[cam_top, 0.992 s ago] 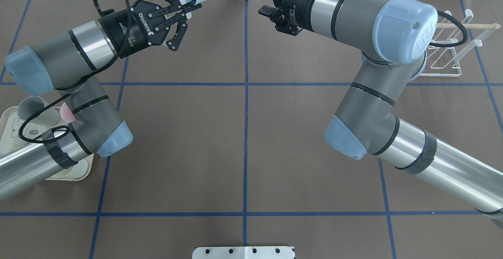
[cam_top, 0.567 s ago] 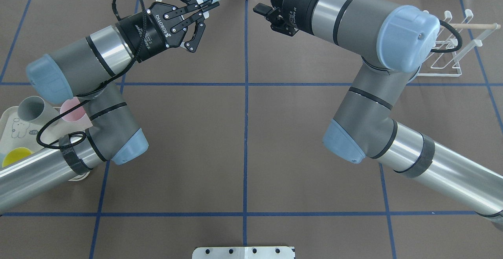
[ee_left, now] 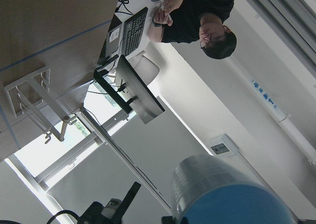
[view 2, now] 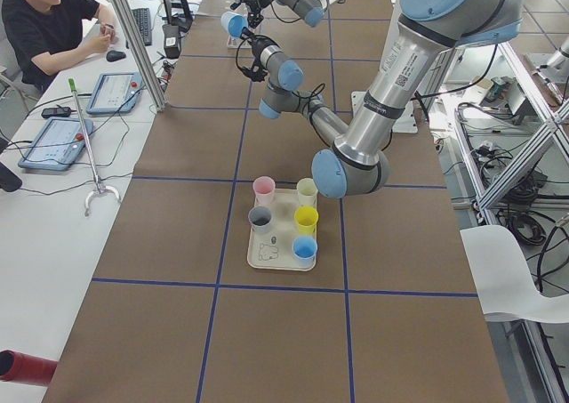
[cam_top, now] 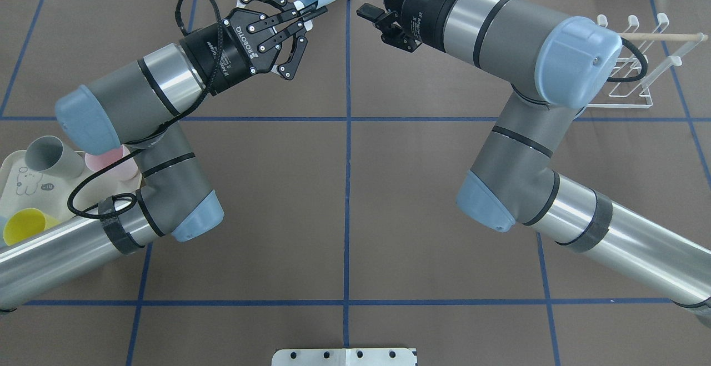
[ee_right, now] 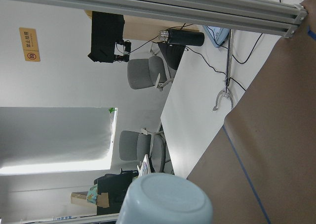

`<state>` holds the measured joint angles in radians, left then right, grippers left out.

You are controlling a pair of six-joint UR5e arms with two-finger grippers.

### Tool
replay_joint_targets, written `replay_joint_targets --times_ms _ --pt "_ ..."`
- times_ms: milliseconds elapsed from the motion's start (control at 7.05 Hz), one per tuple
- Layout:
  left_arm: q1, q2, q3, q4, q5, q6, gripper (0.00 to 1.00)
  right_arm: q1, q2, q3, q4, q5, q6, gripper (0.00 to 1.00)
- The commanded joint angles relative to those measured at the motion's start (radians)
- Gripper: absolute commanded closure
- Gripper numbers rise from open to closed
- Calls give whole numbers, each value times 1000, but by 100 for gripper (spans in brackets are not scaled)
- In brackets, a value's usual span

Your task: Transfer IKEA cup to right arm and place on rack

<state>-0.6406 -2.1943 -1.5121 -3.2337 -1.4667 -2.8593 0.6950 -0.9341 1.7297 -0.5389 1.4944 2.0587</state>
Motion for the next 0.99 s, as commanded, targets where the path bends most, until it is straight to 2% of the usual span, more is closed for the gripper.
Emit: replay_joint_targets --times_ms 0,284,425,567,709,851 --pt "41 -22 0 0 31 1 100 -2 0 -2 1 0 3 1" --pt "52 -28 0 -1 31 1 100 -3 -2 -4 1 0 3 2" --pt "52 -28 0 -1 31 0 100 -3 1 -9 1 1 3 10" --pt "53 -24 3 -1 29 1 100 -2 0 -9 1 1 14 66" --pt "53 -22 6 -1 29 1 100 -2 0 -9 1 1 12 100" --pt "53 -19 12 -1 29 9 42 0 1 -10 1 1 12 100"
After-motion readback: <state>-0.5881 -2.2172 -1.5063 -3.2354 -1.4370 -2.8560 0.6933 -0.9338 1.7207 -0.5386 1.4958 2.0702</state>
